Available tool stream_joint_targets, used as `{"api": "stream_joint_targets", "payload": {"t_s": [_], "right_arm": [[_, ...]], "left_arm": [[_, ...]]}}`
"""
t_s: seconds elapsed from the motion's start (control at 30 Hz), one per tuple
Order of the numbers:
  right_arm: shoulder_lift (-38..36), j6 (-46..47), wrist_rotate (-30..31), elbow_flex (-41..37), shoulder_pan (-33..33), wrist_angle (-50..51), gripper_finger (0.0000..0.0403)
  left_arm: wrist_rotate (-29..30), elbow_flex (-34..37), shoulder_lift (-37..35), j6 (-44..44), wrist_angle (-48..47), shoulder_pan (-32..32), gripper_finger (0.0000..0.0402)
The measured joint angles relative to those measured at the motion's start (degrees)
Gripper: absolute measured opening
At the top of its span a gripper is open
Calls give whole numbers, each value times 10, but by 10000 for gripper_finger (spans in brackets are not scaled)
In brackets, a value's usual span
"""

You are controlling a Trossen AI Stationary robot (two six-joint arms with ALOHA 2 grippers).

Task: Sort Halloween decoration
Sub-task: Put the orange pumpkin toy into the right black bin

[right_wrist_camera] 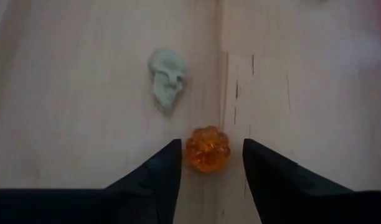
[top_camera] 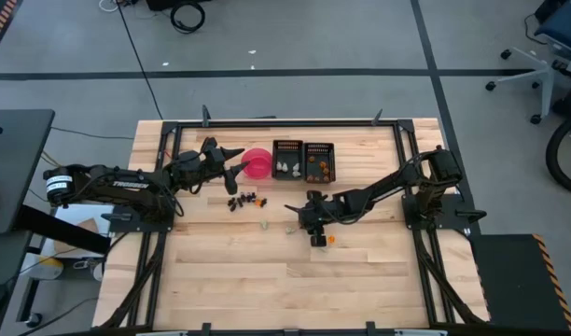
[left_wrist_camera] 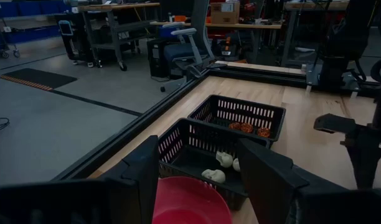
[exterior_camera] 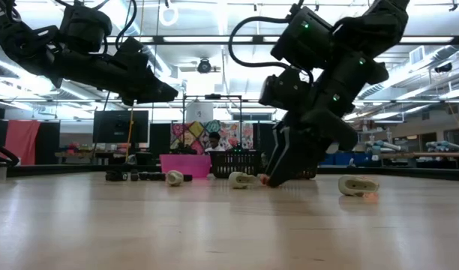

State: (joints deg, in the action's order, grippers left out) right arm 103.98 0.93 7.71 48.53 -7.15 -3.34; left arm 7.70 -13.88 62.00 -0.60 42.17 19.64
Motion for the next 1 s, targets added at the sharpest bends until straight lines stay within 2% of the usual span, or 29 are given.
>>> {"api": "stream_joint_targets", "payload": {"t_s": [0.43,0.67,0.83,1.0], "right_arm": [[-1,4,6,-9,1,-21,111],[-20,0,23,6,1,-2,106],[-35,-10,60,11,1,32,106],[-71,-9,170,12,2,73,107]], "left_arm": [[0,0,0,0,0,0,189],[0,0,0,0,0,0,189],[0,0,0,0,0,0,189],[0,0,0,0,0,0,189]]}}
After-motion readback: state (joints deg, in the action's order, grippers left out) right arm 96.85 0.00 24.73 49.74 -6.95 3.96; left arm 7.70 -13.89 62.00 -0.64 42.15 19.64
